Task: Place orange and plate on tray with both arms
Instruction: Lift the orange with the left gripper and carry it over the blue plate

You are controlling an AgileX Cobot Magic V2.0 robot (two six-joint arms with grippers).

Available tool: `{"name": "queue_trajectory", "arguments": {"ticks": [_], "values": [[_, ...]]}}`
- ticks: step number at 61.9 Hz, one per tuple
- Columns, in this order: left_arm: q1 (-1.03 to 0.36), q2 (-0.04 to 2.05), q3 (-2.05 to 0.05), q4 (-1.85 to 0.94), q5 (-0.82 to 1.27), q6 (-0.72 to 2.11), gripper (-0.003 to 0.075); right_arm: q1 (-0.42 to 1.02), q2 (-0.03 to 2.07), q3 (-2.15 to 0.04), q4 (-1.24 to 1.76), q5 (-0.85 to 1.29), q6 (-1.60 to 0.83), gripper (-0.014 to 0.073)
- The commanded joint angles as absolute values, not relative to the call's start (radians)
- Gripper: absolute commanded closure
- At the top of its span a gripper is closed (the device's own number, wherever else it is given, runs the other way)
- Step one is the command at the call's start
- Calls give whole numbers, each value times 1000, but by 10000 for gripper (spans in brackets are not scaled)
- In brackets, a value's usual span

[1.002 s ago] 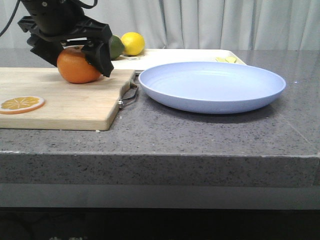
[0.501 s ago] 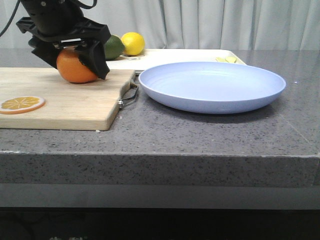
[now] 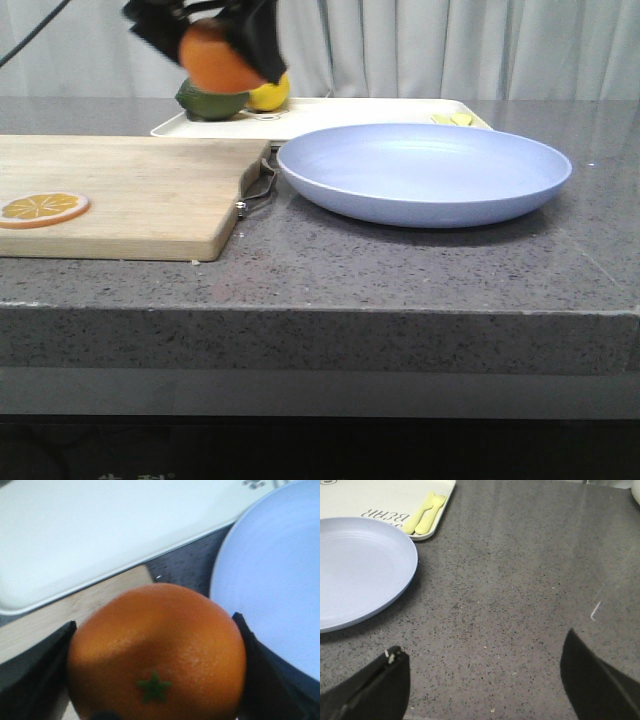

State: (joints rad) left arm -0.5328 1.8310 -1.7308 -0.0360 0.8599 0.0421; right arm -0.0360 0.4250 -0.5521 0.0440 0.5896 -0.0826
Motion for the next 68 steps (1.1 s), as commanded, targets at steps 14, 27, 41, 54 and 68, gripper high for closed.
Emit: {"name": "queue_trajectory", "arguments": {"ticks": [14,27,41,54,68], "values": [[-663,1867,-1916,-41,851,40,319,-41,439,-584,35,502,-90,-26],[-728,1947,-1970,-19,842,40,319,-41,439,-584,35,504,-90,-26],[-766,2017,-1993,0,799,40,319,-41,439,-584,35,504,-90,-26],[-787,2044,-1995,0,773,47,318,-41,439,-584,35,504,-90,-26],[-791,2063,-1995,0,783,64,204,-41,439,-584,35,504,-90,-26]]}}
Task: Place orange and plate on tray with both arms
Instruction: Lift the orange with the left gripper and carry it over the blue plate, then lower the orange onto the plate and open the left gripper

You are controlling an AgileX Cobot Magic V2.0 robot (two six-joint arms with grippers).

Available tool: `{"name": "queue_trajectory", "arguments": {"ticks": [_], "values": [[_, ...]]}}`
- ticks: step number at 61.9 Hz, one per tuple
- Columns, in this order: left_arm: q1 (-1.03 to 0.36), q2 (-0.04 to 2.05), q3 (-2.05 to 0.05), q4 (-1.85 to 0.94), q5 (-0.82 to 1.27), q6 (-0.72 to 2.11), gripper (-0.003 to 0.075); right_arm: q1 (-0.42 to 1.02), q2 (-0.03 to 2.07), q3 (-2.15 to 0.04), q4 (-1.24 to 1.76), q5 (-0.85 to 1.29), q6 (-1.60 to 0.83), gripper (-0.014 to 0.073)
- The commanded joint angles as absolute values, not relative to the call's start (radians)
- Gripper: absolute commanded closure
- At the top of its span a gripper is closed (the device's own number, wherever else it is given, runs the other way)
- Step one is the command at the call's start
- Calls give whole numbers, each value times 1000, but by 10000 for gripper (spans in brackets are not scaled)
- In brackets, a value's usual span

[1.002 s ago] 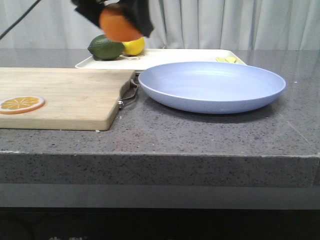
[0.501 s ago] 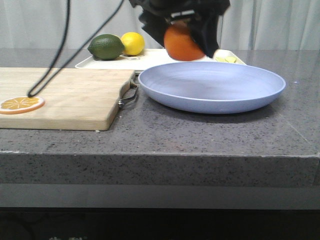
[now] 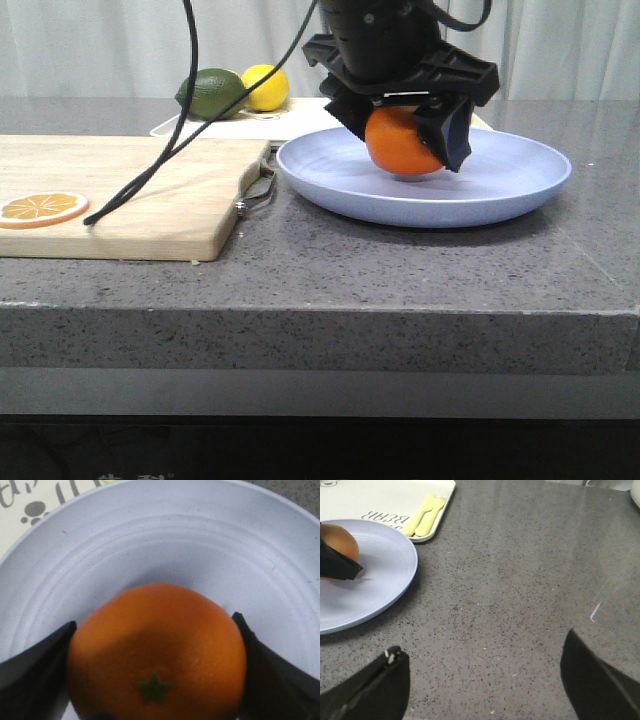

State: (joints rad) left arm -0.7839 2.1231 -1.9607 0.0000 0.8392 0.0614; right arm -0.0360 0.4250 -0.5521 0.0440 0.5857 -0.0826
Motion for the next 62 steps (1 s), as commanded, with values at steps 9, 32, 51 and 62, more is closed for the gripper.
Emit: {"name": "queue_trajectory", "arguments": {"ticks": [9,32,51,62], "values": [[-791,2063,-1995,0,785,64,108,-41,439,-584,35,504,-90,-26],[-791,1952,-1995,-6,853,11,108,-41,439,-584,35,504,-90,-26],[-785,1596,-1785,0,798,9,111,-41,439,-584,35,506,-90,-26],[-746,1295,-1445,0,649,0,111,-41,439,-584,36,511,-90,-26]]}}
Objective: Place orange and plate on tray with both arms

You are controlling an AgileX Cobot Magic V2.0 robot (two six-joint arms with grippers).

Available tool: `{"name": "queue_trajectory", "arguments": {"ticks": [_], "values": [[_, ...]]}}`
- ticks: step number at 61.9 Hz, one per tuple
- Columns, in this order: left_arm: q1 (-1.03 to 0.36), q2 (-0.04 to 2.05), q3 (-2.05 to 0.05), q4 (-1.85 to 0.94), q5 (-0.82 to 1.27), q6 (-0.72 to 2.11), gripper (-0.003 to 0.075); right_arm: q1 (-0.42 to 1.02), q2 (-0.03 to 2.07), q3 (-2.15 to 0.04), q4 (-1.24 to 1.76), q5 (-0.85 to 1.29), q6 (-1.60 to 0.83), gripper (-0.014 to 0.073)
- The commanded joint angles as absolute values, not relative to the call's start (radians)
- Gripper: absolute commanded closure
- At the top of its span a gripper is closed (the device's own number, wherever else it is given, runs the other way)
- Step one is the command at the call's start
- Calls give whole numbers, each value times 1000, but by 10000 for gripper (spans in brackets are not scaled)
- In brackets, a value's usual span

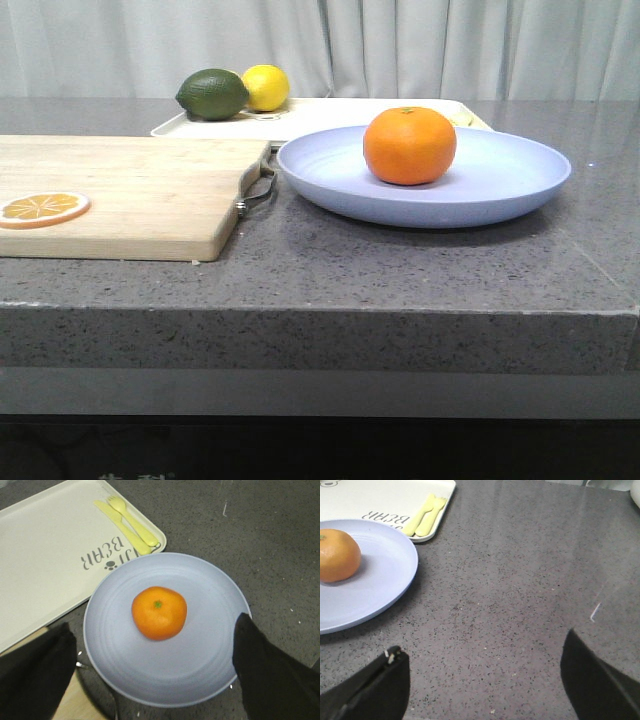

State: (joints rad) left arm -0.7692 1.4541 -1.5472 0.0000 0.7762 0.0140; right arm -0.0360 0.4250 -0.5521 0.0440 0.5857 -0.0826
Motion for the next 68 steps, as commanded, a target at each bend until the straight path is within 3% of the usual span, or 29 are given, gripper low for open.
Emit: {"name": "queue_trajectory", "arguments": {"ticks": [1,27,51,68], "values": [[-740,1273,-1420,0,639,-7,111,-41,439,-584,36,513,-90,-26],[-585,714,-893,-6,532,-17,111,-41,529,-645,157,675,-90,-26],[-585,613,-827,-8,536,-17,111,-40,852,-927,323,929,-179,-22],[-585,613,-827,-8,532,-17,111,-40,1103,-1103,443,1005,-228,162]]}}
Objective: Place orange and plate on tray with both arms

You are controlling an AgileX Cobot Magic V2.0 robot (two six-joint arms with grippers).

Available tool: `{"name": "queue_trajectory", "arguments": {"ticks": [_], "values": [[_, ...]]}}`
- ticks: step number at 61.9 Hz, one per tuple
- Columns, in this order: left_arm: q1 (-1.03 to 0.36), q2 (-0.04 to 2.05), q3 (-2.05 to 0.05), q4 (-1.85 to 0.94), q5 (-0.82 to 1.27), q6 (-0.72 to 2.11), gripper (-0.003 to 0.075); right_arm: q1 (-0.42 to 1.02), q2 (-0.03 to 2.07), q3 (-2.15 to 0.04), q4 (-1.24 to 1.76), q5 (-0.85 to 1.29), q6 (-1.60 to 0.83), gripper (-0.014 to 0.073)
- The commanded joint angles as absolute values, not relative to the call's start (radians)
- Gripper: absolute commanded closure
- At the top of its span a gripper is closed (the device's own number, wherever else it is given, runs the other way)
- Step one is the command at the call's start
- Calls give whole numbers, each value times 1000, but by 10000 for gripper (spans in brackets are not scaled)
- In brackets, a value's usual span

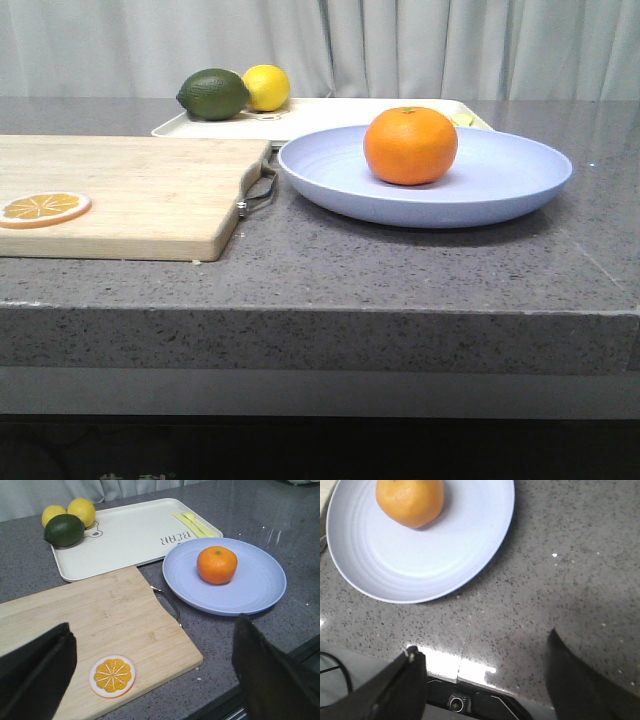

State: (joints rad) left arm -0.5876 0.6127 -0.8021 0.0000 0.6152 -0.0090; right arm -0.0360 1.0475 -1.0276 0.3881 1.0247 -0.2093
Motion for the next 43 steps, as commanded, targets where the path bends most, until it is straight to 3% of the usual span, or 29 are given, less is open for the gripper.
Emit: {"name": "queue_trajectory", "arguments": {"ticks": [1,43], "values": [[-585,613,-827,-8,532,-17,111,-40,1115,-1111,447,1005,-228,171],[-585,615,-827,-6,499,-17,111,-18,1593,-1407,521,1030,-245,183]]}}
